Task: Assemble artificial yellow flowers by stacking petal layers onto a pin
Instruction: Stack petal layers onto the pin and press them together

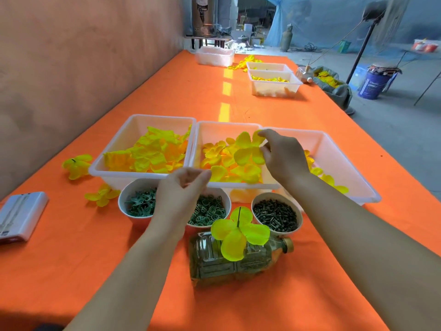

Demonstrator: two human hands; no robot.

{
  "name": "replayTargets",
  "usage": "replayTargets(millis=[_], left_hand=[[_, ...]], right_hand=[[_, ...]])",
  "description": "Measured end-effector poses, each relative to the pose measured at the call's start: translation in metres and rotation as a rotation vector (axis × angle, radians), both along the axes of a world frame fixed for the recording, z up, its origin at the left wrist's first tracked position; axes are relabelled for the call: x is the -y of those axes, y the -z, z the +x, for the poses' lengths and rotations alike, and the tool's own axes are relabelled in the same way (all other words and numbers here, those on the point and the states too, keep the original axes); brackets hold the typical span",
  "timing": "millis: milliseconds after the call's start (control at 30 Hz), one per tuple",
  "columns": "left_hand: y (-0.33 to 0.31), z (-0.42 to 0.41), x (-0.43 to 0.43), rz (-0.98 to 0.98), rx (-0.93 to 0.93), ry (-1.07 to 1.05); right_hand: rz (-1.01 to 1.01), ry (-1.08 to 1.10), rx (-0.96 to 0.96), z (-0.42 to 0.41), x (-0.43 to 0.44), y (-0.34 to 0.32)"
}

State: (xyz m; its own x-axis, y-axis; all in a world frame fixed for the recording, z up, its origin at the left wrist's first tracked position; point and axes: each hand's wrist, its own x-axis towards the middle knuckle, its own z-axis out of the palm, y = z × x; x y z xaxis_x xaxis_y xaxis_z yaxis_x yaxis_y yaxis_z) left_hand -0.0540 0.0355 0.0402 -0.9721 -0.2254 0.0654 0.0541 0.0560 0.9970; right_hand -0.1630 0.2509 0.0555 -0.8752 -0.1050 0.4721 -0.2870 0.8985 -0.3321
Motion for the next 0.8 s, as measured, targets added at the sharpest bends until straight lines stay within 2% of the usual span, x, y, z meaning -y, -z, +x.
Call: replayTargets(millis=[67,167,300,400,533,700,767,800], left_hand=[[-0.013,-0.014,0.0,0.027,-0.018,-0.039],[-0.031,-0.028,-0.005,0.065,-0.013,0.064],[-0.044,-0.031,-0.014,0.016,-0.098,0.118],[-0.046,-0.024,-0.013,0.005,-0.216,0.115],[-0.041,-0.009,-0.012,0.033,-0.31,0.25],[-0.024,0.01,-0.008,-0.036,-0.447,0.395],[-0.017,0.019,-0.007,-0.047,-0.455,0.401],[-0.013,0.022,-0.007,-0.042,-0.452,0.39]], right_hand=[[-0.085,-0.035,-0.088,0.008,0.004,-0.004],[-0.182,-0.175,-0.225,0.029,0.017,-0.013],[-0.294,-0.353,-0.244,0.058,0.028,-0.021],[-0.518,-0.408,-0.121,0.076,0.026,-0.024],[-0.921,-0.513,0.232,0.096,0.014,-0.028],[-1.058,-0.598,0.393,0.122,-0.002,-0.017],[-1.167,-0.545,0.451,0.131,0.0,-0.012],[-1.171,-0.446,0.411,0.134,0.002,-0.01]])
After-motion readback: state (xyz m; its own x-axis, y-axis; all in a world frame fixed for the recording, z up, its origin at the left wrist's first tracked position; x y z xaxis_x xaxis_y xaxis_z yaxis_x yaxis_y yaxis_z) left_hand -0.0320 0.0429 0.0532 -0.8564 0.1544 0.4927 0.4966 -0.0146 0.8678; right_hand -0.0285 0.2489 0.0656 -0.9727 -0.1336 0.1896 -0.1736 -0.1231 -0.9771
